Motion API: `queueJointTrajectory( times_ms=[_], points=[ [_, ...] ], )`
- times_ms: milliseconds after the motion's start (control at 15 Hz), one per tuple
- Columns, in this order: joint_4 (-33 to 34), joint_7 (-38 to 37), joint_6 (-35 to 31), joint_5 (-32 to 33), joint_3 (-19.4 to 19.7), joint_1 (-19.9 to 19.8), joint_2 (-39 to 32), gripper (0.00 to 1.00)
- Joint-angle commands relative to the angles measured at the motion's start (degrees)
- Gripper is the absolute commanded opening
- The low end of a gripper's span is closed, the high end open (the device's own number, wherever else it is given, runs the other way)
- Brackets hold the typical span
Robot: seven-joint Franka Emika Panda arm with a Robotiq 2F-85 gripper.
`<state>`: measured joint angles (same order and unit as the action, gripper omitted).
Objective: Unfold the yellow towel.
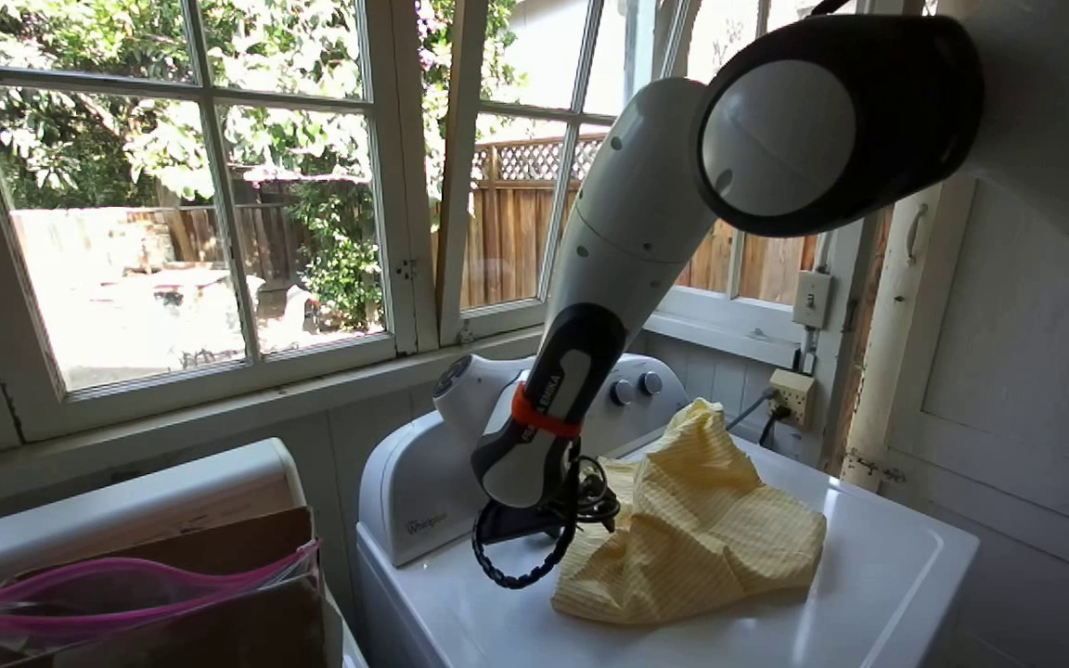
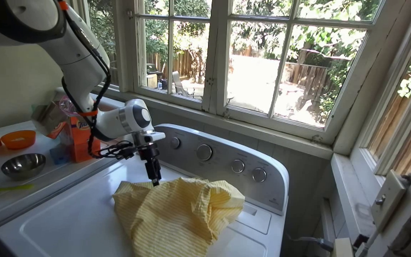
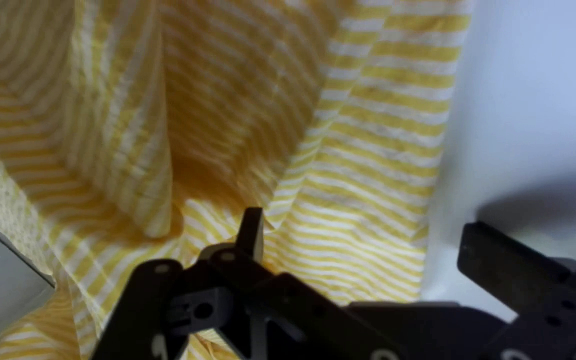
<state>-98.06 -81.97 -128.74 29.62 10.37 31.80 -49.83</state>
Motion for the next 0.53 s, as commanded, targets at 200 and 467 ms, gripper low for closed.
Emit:
queueJointTrajectory(
  times_ms=[200, 467],
  points=[
    [5.6, -2.4, 5.1, -1.5, -2.0, -2.2, -4.2, 0.49],
    [6.5, -1.5, 4.8, -3.0, -3.7, -4.0, -4.1, 0.19]
  ],
)
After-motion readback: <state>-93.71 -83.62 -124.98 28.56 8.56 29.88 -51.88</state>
